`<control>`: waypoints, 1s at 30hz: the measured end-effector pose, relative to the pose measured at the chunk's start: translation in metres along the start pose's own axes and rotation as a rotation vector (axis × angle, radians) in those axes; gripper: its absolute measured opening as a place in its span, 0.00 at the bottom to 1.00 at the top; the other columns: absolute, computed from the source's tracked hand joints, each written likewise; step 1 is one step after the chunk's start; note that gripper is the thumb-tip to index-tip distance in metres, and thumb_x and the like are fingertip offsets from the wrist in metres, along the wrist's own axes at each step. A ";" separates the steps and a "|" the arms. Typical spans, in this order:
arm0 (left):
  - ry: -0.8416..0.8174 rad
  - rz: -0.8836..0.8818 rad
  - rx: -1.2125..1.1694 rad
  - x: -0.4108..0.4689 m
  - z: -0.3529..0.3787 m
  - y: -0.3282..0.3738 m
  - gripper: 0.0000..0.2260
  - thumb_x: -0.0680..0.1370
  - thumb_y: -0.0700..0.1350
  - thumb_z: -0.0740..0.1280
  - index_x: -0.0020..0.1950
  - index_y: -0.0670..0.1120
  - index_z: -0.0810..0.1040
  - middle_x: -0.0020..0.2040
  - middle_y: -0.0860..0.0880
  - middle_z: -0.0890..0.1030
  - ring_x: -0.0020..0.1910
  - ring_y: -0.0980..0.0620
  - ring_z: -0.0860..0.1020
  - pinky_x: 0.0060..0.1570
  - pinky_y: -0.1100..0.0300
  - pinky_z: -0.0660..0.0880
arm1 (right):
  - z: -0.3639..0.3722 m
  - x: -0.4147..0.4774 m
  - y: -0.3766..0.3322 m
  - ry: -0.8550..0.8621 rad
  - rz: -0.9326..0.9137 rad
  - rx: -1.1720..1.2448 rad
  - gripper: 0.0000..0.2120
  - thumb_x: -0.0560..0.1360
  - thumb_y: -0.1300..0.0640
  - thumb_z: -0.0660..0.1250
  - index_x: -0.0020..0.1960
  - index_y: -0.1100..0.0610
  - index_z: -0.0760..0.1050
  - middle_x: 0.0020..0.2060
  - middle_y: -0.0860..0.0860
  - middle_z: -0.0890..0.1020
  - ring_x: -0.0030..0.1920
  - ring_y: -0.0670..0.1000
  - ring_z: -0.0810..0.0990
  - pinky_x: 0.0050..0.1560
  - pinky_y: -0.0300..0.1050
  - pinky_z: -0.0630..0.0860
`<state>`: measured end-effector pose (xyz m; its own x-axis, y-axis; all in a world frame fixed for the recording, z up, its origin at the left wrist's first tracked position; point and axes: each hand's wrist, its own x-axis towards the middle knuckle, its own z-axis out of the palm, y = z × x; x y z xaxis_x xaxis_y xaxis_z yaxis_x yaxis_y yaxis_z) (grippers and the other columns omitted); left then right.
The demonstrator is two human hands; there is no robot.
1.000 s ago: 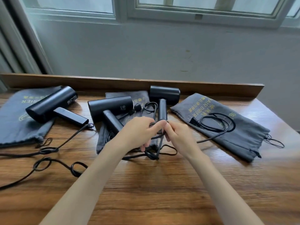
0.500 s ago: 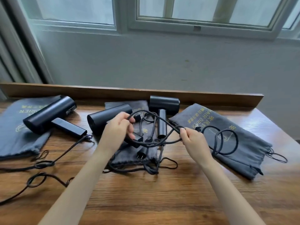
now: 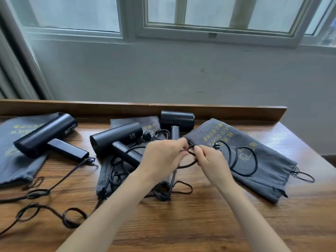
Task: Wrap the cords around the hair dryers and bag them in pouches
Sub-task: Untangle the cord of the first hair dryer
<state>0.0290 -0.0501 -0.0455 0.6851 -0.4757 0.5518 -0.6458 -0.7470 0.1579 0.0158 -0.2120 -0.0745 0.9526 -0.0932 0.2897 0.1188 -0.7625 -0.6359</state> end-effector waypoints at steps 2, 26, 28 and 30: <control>0.064 -0.154 -0.092 -0.005 -0.013 -0.017 0.04 0.76 0.49 0.65 0.43 0.50 0.77 0.32 0.53 0.80 0.32 0.53 0.79 0.29 0.59 0.73 | -0.005 0.002 0.001 -0.014 0.030 -0.034 0.20 0.80 0.51 0.53 0.35 0.59 0.71 0.30 0.54 0.78 0.34 0.53 0.75 0.35 0.47 0.68; 0.234 -0.268 -0.352 -0.003 -0.028 -0.005 0.12 0.77 0.48 0.64 0.35 0.45 0.73 0.25 0.51 0.70 0.25 0.55 0.67 0.26 0.64 0.62 | -0.031 0.017 -0.007 0.056 -0.243 -0.075 0.21 0.77 0.48 0.48 0.32 0.57 0.69 0.27 0.47 0.72 0.35 0.50 0.71 0.47 0.44 0.62; 0.364 -0.370 -0.556 -0.004 -0.040 -0.012 0.13 0.78 0.46 0.63 0.37 0.41 0.73 0.26 0.47 0.68 0.25 0.56 0.64 0.27 0.65 0.60 | -0.033 0.019 -0.010 0.005 -0.214 0.031 0.22 0.79 0.51 0.51 0.36 0.60 0.76 0.29 0.43 0.75 0.37 0.45 0.73 0.50 0.44 0.65; 0.516 -0.491 -0.705 -0.003 -0.046 -0.025 0.15 0.79 0.46 0.62 0.35 0.40 0.70 0.27 0.47 0.64 0.27 0.56 0.61 0.28 0.61 0.59 | -0.033 0.021 -0.011 -0.032 -0.171 0.102 0.21 0.81 0.53 0.53 0.36 0.58 0.77 0.28 0.42 0.76 0.33 0.43 0.74 0.41 0.43 0.68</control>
<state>0.0274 -0.0090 -0.0139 0.8072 0.1960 0.5568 -0.4976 -0.2815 0.8204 0.0250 -0.2266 -0.0373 0.9242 0.0538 0.3781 0.3062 -0.6963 -0.6491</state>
